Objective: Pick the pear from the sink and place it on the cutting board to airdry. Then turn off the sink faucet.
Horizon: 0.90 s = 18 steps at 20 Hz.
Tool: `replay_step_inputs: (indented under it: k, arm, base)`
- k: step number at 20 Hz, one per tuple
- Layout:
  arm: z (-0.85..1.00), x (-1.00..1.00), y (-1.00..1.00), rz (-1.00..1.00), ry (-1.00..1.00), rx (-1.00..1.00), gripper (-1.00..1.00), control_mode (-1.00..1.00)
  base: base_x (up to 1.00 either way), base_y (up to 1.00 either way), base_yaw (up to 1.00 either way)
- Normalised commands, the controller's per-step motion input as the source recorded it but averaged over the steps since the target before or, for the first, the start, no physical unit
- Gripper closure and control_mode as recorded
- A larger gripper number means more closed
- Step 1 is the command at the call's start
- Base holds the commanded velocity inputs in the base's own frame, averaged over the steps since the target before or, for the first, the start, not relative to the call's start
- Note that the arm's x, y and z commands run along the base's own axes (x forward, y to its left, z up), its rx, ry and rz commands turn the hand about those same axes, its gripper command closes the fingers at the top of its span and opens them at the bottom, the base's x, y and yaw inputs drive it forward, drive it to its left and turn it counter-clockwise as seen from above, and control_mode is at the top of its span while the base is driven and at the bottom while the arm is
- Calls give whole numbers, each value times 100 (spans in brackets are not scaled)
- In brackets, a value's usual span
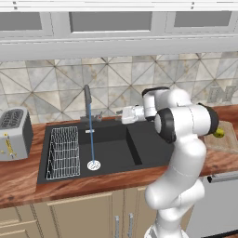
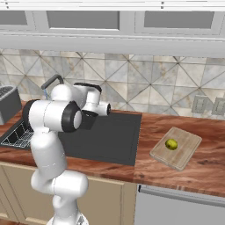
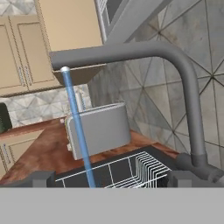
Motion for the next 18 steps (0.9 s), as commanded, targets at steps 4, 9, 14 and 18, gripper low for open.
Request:
replay_step_inputs:
  k: [4,9,14,18]
  arm:
    - [-14,19,3,0,0,0,-100,-100]
    - [-17,19,11,0,0,0,-100,-100]
    - [-16,15,21,0,0,0,-100,-100]
    - [-9,22,5,0,0,0,-100,-100]
  base:
    - [0,0,0]
    - [0,0,0]
    - [0,0,0]
    - [0,0,0]
